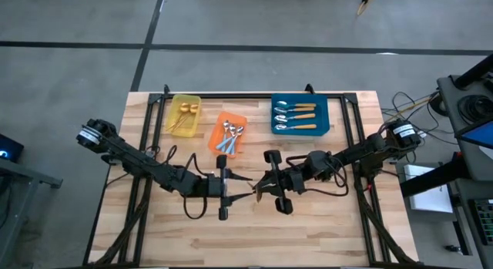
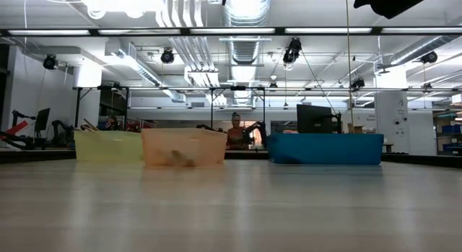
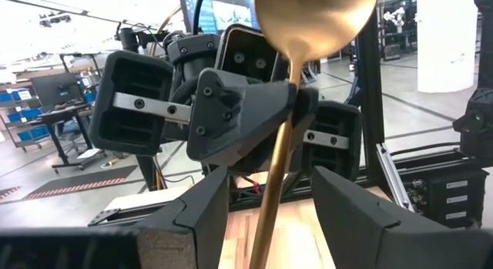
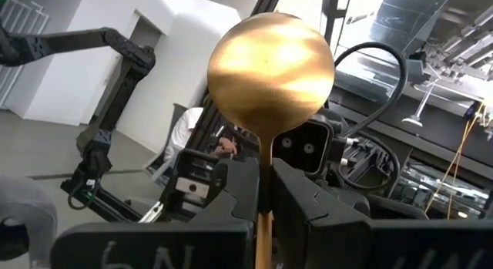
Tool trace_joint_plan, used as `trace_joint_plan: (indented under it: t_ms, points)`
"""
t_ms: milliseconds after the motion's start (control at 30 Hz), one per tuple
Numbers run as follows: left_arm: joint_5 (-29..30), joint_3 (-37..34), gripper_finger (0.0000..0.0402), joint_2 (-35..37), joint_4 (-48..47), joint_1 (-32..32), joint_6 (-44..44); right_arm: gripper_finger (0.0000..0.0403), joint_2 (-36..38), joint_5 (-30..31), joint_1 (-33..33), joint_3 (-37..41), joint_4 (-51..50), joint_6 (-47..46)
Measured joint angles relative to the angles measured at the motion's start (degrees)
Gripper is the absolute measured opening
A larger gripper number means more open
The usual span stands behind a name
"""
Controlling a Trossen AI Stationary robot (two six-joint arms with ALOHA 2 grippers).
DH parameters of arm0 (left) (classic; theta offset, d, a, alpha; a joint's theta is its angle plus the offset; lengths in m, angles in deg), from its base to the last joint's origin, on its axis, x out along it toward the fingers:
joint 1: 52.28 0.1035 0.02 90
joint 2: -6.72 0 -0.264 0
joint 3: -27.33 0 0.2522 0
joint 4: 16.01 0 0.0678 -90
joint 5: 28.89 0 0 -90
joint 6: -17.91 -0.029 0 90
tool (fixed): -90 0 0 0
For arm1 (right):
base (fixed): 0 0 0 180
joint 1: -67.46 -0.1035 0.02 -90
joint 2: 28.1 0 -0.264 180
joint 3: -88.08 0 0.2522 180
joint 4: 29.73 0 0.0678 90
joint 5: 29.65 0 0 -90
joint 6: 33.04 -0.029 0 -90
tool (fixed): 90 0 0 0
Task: Sort silverware by color (type)
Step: Put the gold spoon into the yellow bin
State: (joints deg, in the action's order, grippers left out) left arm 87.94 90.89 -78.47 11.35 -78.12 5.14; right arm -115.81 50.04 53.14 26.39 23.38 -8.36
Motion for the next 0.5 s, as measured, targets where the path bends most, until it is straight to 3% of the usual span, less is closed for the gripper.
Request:
trace_joint_plan:
  t_ms: [500]
  points:
    - [-0.9, 0.0, 0.0167, 0.0, 0.0, 1.5, 3.0, 0.0012, -0.5, 1.1, 0.1, -0.4, -0.1, -0.2]
